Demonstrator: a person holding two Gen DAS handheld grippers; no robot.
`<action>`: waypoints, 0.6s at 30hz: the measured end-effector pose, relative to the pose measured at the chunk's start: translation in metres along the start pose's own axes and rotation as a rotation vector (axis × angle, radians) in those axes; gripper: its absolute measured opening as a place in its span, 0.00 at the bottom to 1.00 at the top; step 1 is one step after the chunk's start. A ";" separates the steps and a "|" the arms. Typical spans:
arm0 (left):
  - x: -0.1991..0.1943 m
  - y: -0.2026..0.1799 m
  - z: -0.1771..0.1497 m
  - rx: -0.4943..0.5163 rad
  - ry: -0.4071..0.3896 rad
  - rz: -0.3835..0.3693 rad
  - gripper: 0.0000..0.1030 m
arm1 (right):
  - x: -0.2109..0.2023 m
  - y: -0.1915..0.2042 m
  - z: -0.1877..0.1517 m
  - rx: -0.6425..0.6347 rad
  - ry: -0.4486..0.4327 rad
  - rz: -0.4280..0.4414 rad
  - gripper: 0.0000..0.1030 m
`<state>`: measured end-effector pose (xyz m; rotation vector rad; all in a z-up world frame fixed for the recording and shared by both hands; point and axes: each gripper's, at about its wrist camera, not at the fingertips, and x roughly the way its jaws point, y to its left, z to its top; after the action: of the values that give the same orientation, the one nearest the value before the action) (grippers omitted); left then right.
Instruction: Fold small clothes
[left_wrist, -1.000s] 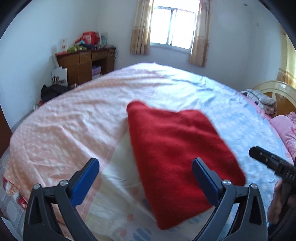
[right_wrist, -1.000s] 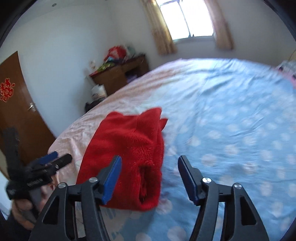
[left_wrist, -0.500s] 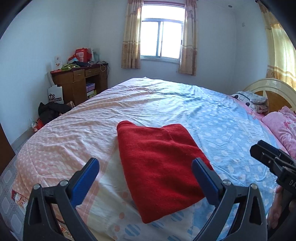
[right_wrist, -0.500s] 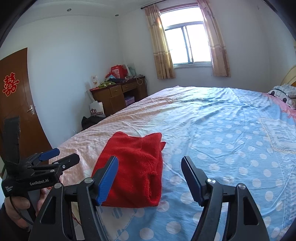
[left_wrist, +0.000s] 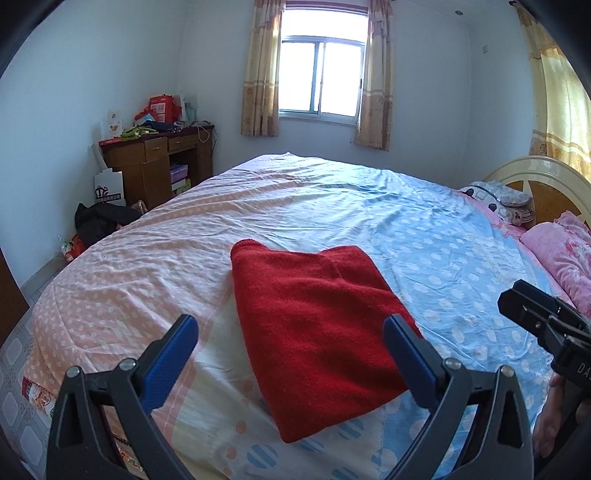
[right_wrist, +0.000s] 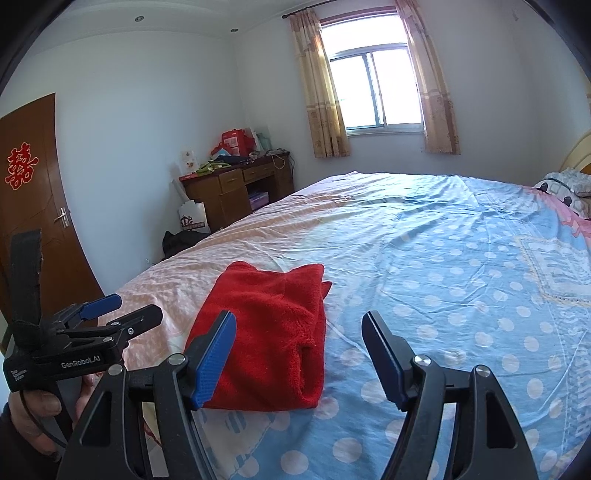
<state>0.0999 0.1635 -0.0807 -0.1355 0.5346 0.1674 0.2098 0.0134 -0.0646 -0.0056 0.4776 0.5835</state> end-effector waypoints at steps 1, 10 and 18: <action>0.000 0.000 0.000 0.000 0.000 -0.001 0.99 | 0.000 0.000 0.000 0.000 -0.001 0.000 0.69; -0.001 -0.001 0.000 0.003 -0.001 -0.002 0.99 | -0.001 0.001 -0.001 0.007 0.004 0.003 0.70; 0.000 -0.003 -0.001 0.000 0.008 -0.008 0.99 | -0.002 0.003 -0.002 0.003 0.001 0.004 0.70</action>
<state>0.1003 0.1608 -0.0812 -0.1387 0.5421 0.1594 0.2063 0.0143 -0.0655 -0.0020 0.4796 0.5872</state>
